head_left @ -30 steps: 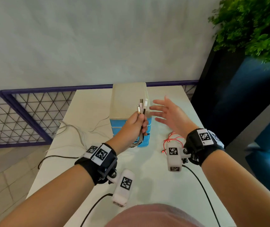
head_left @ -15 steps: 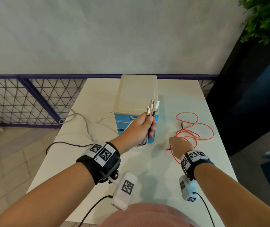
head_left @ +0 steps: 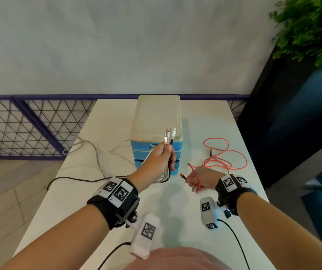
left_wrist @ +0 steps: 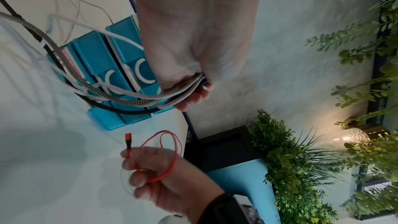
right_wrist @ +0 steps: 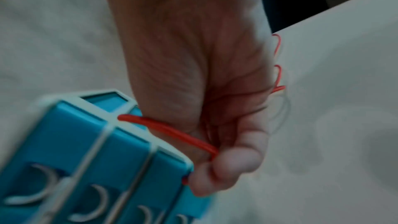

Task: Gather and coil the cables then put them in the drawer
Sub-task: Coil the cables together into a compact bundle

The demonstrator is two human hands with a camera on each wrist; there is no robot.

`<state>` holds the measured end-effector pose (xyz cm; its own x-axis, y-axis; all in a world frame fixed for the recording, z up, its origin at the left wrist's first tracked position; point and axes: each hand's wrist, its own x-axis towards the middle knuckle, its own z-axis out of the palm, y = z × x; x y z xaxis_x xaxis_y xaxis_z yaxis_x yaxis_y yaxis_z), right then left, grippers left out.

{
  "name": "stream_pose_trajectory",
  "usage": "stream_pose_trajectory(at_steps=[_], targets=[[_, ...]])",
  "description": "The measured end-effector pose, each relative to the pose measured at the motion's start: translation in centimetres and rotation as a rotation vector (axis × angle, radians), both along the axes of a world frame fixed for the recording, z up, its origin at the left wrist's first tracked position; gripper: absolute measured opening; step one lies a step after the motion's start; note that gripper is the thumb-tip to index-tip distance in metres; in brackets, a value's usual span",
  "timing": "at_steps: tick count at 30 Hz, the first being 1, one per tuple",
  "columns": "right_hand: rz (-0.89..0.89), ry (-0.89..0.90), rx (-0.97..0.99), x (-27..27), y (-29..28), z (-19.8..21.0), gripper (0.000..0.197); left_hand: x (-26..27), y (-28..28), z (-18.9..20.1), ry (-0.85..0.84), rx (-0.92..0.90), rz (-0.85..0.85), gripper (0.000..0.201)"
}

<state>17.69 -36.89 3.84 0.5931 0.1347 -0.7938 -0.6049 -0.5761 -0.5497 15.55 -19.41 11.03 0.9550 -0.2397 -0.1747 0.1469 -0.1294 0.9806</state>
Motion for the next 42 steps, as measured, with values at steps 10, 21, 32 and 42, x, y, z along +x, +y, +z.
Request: stream_pose_trajectory(at_steps=[10,21,32,42], targets=[[0.092,-0.528,-0.546,0.7,0.8,6.7,0.026,-0.1,1.3,-0.3,0.058,-0.031,0.038,0.027],[-0.314,-0.656,0.211,-0.3,6.3,10.6,0.017,0.3,2.3,0.6,-0.231,0.048,0.133,0.03],[-0.285,-0.678,0.484,-0.7,8.0,10.1,0.019,0.1,2.7,1.5,-0.113,-0.139,0.062,0.024],[-0.177,-0.693,0.595,-1.2,9.6,11.6,0.041,-0.5,2.3,3.9,-0.193,-0.036,0.008,0.021]])
